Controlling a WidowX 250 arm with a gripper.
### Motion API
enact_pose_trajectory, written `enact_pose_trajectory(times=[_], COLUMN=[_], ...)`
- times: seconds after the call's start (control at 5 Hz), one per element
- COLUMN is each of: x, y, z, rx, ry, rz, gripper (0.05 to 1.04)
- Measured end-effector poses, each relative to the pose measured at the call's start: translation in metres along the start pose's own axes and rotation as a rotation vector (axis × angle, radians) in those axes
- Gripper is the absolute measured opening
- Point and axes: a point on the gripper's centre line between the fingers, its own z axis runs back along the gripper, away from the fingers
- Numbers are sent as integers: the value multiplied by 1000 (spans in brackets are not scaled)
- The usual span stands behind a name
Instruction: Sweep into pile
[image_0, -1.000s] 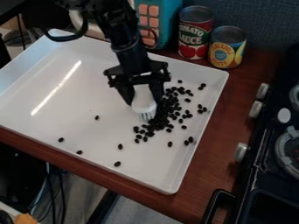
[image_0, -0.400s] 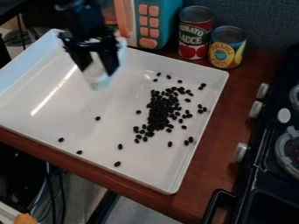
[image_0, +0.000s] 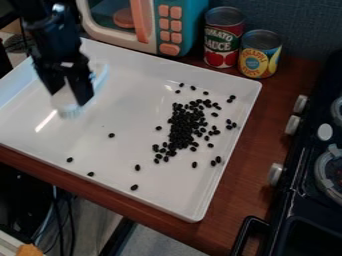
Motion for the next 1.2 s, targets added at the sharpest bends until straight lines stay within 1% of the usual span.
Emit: enact_pose_trajectory(times=[0.2, 0.4, 0.6, 0.8, 1.0, 1.2], x=[-18, -24, -29, -35, -38, -37], y=[12, 24, 26, 23, 10, -11], z=[-16, -20, -28, -33, -37, -38], rx=[79, 121, 121, 116, 79, 29], ry=[17, 31, 49, 56, 67, 71], rz=[-47, -64, -37, -8, 27, 64], gripper=[750, 750, 750, 750, 750, 750])
